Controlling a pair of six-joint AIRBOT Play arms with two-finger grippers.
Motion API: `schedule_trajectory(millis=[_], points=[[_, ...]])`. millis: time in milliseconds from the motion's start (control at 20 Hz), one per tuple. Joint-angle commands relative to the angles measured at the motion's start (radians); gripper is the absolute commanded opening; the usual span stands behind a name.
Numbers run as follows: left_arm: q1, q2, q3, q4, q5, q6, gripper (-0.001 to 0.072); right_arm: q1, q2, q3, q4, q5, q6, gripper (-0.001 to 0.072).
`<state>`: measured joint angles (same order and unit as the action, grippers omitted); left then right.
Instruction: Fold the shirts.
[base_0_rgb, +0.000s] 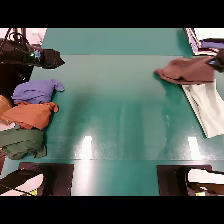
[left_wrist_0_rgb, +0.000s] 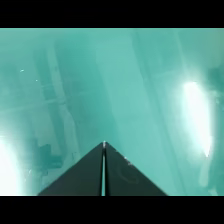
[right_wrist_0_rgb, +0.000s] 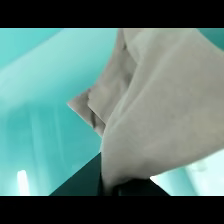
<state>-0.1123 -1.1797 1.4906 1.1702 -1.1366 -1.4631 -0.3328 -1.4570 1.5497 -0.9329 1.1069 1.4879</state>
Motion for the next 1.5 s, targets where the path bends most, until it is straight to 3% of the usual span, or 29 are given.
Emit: schedule_trajectory(millis=[0,250,550,900,1100,1150,1200,1250,1450], points=[[-0.002,0.000,0.000,-0.001,0.002,-0.004,0.0024,-0.123,0.013,0.003,0.046,-0.035,0.004,0.0016],[-0.002,0.000,0.000,-0.001,0.001,-0.003,0.0024,-0.138,0.014,0.154,0.073,-0.042,-0.006,0.0016],[-0.002,0.000,0.000,0.000,-0.002,-0.002,0.0024,-0.154,0.023,0.311,-0.047,0.209,0.016,0.0016],[-0.002,0.000,0.000,0.002,-0.020,0.014,0.0024,-0.159,0.223,0.022,-0.296,0.262,0.071,0.0016],[-0.002,0.000,0.000,0.002,-0.027,0.032,0.0025,-0.250,0.325,-0.169,-0.328,0.325,0.075,0.0027],[-0.002,0.000,0.000,0.002,-0.027,0.032,0.0024,-0.285,0.340,-0.207,-0.328,0.341,0.074,0.0148],[-0.002,0.000,0.000,0.003,-0.027,0.032,0.0025,-0.327,0.350,-0.242,-0.328,0.359,0.074,0.0402],[-0.002,0.000,0.000,0.003,-0.027,0.032,0.0025,-0.373,0.356,-0.270,-0.327,0.382,0.074,0.0581],[-0.002,0.000,0.000,0.002,-0.026,0.031,0.0025,-0.447,0.356,-0.294,-0.314,0.448,0.039,0.0594]])
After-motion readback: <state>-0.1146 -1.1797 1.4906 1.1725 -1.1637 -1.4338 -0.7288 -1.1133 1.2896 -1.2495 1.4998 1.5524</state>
